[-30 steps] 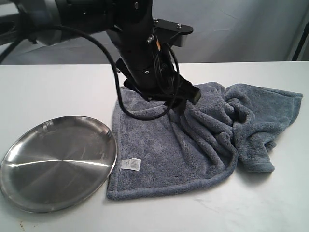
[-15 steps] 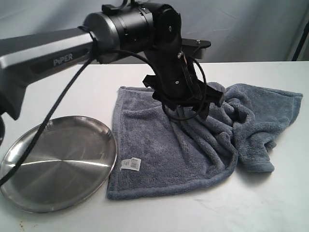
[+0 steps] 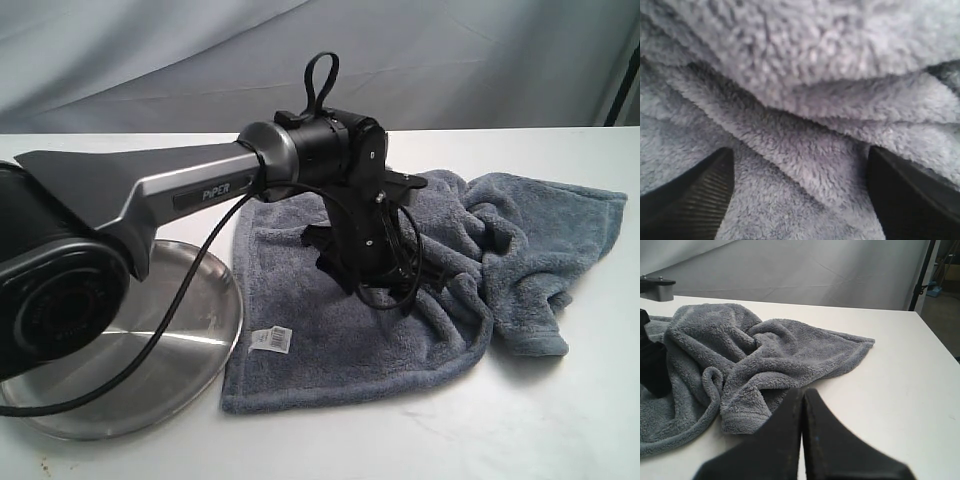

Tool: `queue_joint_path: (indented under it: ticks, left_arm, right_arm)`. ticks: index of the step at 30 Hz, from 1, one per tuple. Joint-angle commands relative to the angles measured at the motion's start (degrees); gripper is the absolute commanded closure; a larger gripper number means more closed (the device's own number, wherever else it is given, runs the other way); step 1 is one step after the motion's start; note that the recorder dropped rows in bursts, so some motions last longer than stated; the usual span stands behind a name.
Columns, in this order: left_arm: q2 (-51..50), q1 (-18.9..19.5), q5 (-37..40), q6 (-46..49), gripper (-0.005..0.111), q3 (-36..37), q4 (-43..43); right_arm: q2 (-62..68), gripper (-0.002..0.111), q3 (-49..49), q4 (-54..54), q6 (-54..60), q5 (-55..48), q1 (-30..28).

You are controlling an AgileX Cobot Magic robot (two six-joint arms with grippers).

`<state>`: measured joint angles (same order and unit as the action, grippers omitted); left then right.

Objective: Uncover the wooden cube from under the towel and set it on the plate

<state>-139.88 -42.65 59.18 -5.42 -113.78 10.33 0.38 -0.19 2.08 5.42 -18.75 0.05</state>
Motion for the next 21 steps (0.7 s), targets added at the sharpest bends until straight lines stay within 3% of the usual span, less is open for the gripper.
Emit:
queue_joint_path:
  ticks: [1,9,11,14,15,16,19,21]
  left_arm:
    - [-2.12,-0.23,-0.31,-0.57,0.039,-0.47,1.13]
    - [-3.96,-0.23,1.21,-0.57,0.039,-0.47,1.67]
    - [-4.33,-0.23,2.55,-0.57,0.044,-0.47,2.16]
    - [-4.72,-0.23,4.70,-0.57,0.066,-0.47,3.23]
    - [-4.72,-0.23,5.75,-0.57,0.082,-0.47,3.49]
    - [-4.72,-0.23,6.24,-0.57,0.089,-0.47,3.65]
    - [-4.72,-0.23,7.77,-0.08,0.104,-0.47,3.65]
    - [-3.54,-0.23,9.41,0.06,0.107,-0.47,3.65]
  right_arm:
    - [-0.38,0.108,0.19,0.15,0.03,0.38,0.23]
    - [-0.38,0.108,0.19,0.15,0.03,0.38,0.23]
    - [-0.38,0.108,0.19,0.15,0.03,0.38,0.23]
    - [-0.38,0.108,0.19,0.15,0.03,0.38,0.23]
    - [-0.38,0.108,0.19,0.15,0.03,0.38,0.23]
    - [-0.38,0.108,0.19,0.15,0.03,0.38,0.23]
    - [-0.38,0.108,0.19,0.15,0.03,0.38,0.23]
    - [-0.38,0.108,0.19,0.15,0.03,0.38,0.23]
